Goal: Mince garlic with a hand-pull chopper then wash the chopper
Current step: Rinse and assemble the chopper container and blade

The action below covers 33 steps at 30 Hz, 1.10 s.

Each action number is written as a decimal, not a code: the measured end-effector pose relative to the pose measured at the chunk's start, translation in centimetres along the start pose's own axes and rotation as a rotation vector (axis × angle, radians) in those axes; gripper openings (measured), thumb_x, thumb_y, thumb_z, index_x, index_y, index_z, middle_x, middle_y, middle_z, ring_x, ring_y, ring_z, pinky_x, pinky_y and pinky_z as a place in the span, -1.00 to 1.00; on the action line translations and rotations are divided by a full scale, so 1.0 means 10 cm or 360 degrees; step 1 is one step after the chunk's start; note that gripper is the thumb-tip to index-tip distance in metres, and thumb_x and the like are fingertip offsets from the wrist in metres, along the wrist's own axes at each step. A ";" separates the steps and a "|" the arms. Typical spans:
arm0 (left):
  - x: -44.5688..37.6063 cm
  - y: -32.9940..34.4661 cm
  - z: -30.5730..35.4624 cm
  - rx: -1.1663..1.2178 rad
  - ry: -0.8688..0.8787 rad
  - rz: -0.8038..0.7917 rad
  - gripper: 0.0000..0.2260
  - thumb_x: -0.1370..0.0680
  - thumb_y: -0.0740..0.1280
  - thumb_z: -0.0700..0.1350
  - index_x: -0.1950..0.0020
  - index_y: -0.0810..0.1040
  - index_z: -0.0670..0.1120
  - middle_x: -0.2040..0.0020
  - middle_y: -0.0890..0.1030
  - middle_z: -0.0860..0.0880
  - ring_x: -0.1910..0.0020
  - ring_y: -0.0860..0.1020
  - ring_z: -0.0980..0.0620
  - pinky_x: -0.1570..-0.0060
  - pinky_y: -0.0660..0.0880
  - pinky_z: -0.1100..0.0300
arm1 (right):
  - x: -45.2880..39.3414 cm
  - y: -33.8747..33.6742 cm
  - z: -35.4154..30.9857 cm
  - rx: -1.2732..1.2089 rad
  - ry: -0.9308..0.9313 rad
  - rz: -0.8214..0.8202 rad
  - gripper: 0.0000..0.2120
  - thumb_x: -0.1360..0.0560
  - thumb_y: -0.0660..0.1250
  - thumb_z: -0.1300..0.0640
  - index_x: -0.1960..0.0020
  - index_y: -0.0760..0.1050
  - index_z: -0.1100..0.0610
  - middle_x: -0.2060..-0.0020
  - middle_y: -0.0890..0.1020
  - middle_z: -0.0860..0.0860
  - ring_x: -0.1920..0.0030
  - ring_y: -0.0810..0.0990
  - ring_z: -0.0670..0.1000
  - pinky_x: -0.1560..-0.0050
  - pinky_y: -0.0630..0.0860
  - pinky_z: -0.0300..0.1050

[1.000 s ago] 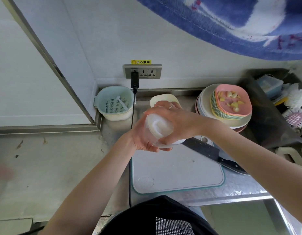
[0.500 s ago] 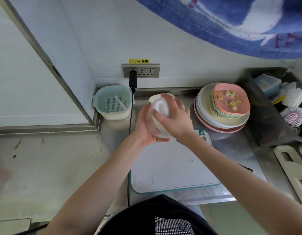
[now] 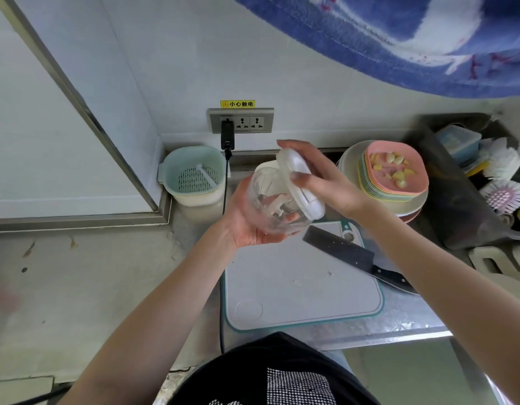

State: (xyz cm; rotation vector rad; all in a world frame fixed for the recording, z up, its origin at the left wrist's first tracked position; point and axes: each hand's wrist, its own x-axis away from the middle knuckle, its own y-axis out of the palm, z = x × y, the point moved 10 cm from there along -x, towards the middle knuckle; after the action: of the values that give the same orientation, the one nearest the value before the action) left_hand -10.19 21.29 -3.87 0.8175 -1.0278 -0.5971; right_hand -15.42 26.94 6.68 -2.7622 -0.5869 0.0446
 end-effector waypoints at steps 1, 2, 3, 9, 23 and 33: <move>-0.01 -0.02 0.01 -0.0005 0.0019 0.0030 -0.40 -0.40 0.28 0.34 -0.17 0.57 -0.12 -0.13 0.51 -0.22 -0.05 0.56 -0.32 0.32 0.61 0.00 | 0.00 0.02 0.00 0.0040 0.0005 -0.0050 -0.38 -0.34 0.37 -0.13 -0.37 0.34 -0.11 -0.26 0.46 -0.08 -0.23 0.47 -0.09 -0.17 0.47 -0.18; -0.02 -0.04 0.03 -0.0032 0.0045 0.0080 -0.41 -0.38 0.30 0.33 -0.17 0.59 -0.10 -0.13 0.52 -0.21 -0.05 0.56 -0.33 0.34 0.61 0.00 | 0.01 0.05 0.01 0.0115 0.0013 -0.0089 -0.38 -0.34 0.41 -0.12 -0.37 0.33 -0.12 -0.27 0.45 -0.10 -0.27 0.44 -0.08 -0.25 0.44 -0.10; -0.04 -0.05 0.03 -0.0071 0.0051 0.0116 -0.41 -0.38 0.30 0.32 -0.22 0.57 -0.07 -0.16 0.52 -0.19 -0.05 0.56 -0.33 0.36 0.60 -0.01 | 0.01 0.08 0.03 0.0219 0.0016 -0.0110 -0.38 -0.34 0.43 -0.11 -0.36 0.33 -0.15 -0.28 0.44 -0.11 -0.31 0.40 -0.08 -0.33 0.39 -0.03; -0.08 -0.01 -0.10 -0.0172 -0.0095 0.0004 -0.36 -0.26 0.40 0.27 -0.25 0.53 -0.01 -0.16 0.54 -0.17 0.01 0.54 -0.34 0.42 0.59 0.05 | 0.01 0.31 0.11 0.0897 0.0095 -0.0222 -0.26 -0.18 0.30 -0.33 -0.34 0.19 -0.39 -0.36 0.25 -0.17 -0.41 0.12 0.09 -0.39 0.22 0.19; -0.12 -0.10 -0.15 -0.0170 -0.0063 0.0222 -0.40 -0.37 0.22 0.37 -0.19 0.58 -0.02 -0.10 0.60 -0.20 0.06 0.56 -0.38 0.53 0.56 0.07 | 0.03 0.26 0.10 0.0677 0.0086 -0.0251 -0.30 -0.21 0.43 -0.19 -0.32 0.31 -0.30 -0.29 0.34 -0.24 -0.33 0.25 -0.08 -0.30 0.27 -0.14; 0.01 -0.07 -0.02 0.0093 0.0186 0.0119 -0.35 -0.43 0.16 0.40 -0.25 0.51 -0.07 -0.28 0.47 -0.24 0.05 0.59 -0.38 0.51 0.55 0.04 | 0.03 -0.36 0.11 -0.0873 0.0032 0.0160 -0.27 -0.23 0.40 -0.31 -0.35 0.41 -0.11 -0.26 0.41 0.14 -0.18 0.43 0.14 -0.19 0.42 0.09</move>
State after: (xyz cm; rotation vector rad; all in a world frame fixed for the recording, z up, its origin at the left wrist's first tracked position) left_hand -10.07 20.91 -4.42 0.8518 -0.9682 -0.4520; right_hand -16.64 30.54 6.77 -3.3157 -0.5131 -0.1430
